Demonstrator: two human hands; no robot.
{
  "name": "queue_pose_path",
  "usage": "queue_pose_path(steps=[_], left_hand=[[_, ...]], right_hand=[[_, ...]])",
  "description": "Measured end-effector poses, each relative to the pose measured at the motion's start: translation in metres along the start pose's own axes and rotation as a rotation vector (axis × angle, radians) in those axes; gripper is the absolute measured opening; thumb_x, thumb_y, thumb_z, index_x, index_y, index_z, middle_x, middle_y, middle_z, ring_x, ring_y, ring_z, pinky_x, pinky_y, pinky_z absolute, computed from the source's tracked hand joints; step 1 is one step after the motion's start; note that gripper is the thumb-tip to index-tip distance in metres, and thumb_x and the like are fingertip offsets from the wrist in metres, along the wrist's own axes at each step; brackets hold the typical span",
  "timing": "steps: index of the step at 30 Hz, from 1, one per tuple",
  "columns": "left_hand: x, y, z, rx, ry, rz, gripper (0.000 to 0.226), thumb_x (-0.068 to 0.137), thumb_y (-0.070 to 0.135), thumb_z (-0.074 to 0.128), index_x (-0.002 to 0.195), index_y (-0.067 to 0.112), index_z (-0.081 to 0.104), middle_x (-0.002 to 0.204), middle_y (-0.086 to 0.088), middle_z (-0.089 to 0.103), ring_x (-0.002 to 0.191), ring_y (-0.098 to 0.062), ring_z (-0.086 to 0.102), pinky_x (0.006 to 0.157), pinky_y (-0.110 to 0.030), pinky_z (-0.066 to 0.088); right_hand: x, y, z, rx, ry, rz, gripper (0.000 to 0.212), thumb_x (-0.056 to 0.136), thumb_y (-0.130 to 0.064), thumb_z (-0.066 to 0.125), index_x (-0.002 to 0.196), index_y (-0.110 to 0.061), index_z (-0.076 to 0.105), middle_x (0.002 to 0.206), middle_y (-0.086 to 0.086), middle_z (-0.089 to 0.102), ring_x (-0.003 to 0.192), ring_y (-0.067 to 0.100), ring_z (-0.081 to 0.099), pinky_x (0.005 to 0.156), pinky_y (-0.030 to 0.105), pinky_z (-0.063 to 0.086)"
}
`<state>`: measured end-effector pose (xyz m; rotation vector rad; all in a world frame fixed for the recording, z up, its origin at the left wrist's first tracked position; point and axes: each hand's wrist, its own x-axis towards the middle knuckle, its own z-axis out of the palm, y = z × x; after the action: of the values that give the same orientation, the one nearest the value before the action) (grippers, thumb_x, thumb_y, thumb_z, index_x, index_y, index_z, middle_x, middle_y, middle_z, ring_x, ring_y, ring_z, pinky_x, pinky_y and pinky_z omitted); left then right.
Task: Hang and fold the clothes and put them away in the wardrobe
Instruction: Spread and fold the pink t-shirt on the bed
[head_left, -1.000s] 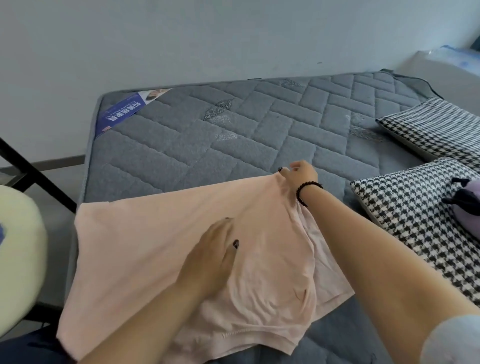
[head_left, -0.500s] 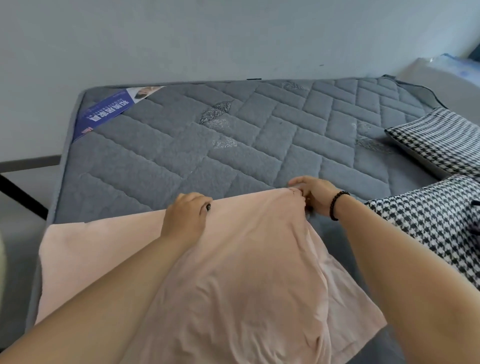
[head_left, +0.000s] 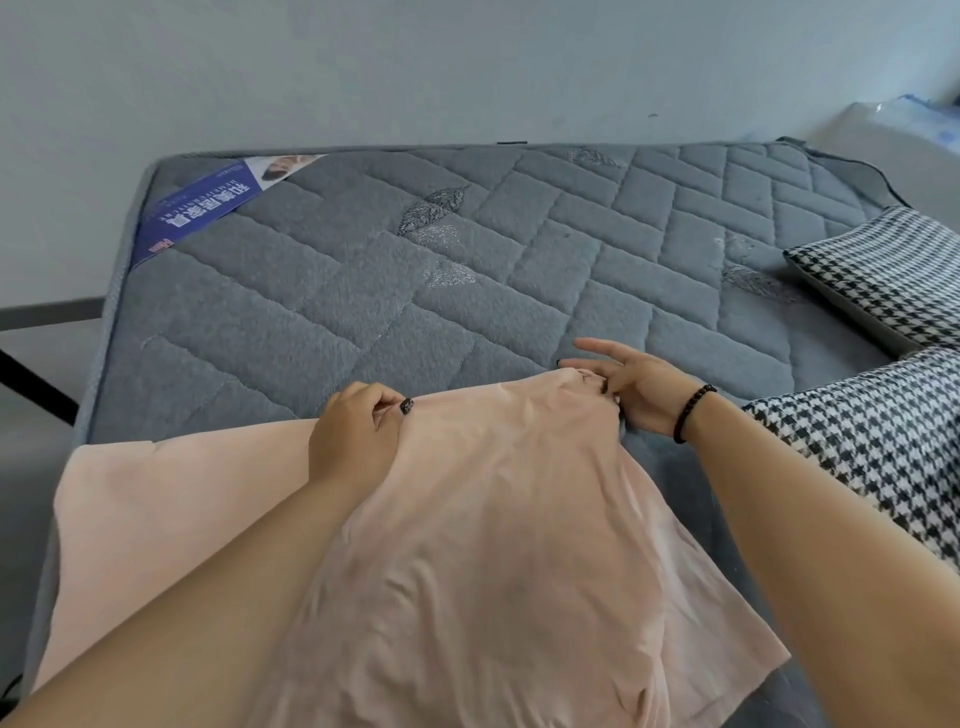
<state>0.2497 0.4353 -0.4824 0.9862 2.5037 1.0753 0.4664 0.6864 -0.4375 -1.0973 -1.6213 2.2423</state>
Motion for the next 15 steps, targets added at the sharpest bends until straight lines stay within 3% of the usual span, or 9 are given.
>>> queue_pose_path(steps=[4,7,10,13,15], left_hand=[[-0.003,-0.002,0.002,-0.006,0.038,0.019,0.009,0.091,0.024,0.06,0.087,0.027,0.066,0.091,0.011,0.057,0.096,-0.015,0.052,0.072,-0.029,0.038],[-0.003,-0.004,0.004,-0.002,0.048,0.022,0.009,0.091,0.023,0.06,0.088,0.026,0.067,0.091,0.011,0.057,0.096,-0.016,0.052,0.073,-0.03,0.039],[-0.003,-0.004,0.004,-0.008,0.05,0.027,0.009,0.091,0.023,0.059,0.088,0.026,0.067,0.092,0.011,0.058,0.096,-0.015,0.052,0.073,-0.03,0.039],[-0.004,-0.004,0.004,-0.019,0.048,0.026,0.008,0.091,0.023,0.06,0.088,0.026,0.067,0.093,0.011,0.058,0.096,-0.015,0.051,0.074,-0.029,0.038],[-0.004,-0.004,0.003,-0.024,0.046,0.028,0.008,0.091,0.023,0.06,0.088,0.026,0.066,0.093,0.011,0.058,0.096,-0.015,0.051,0.075,-0.029,0.038]], right_hand=[[0.0,-0.001,0.004,-0.036,-0.042,0.063,0.05,0.083,0.01,0.037,0.124,-0.01,0.056,0.085,0.004,0.065,0.078,0.019,0.053,0.07,0.028,0.039],[0.002,-0.002,0.009,-0.327,-0.042,0.075,0.032,0.09,0.008,0.049,0.109,-0.011,0.065,0.095,0.007,0.066,0.084,0.019,0.06,0.078,0.029,0.051],[0.003,-0.004,0.007,-0.482,0.065,0.07,0.017,0.091,-0.002,0.057,0.094,-0.012,0.07,0.086,0.007,0.068,0.073,0.016,0.06,0.066,0.027,0.051],[-0.001,-0.004,0.001,-0.214,0.186,0.05,0.012,0.091,-0.003,0.057,0.088,-0.005,0.068,0.071,0.005,0.068,0.06,0.014,0.063,0.053,0.023,0.049],[-0.001,0.001,-0.003,-0.041,0.242,0.024,0.007,0.089,-0.006,0.06,0.087,-0.005,0.066,0.074,0.005,0.068,0.066,0.015,0.065,0.055,0.023,0.052]])
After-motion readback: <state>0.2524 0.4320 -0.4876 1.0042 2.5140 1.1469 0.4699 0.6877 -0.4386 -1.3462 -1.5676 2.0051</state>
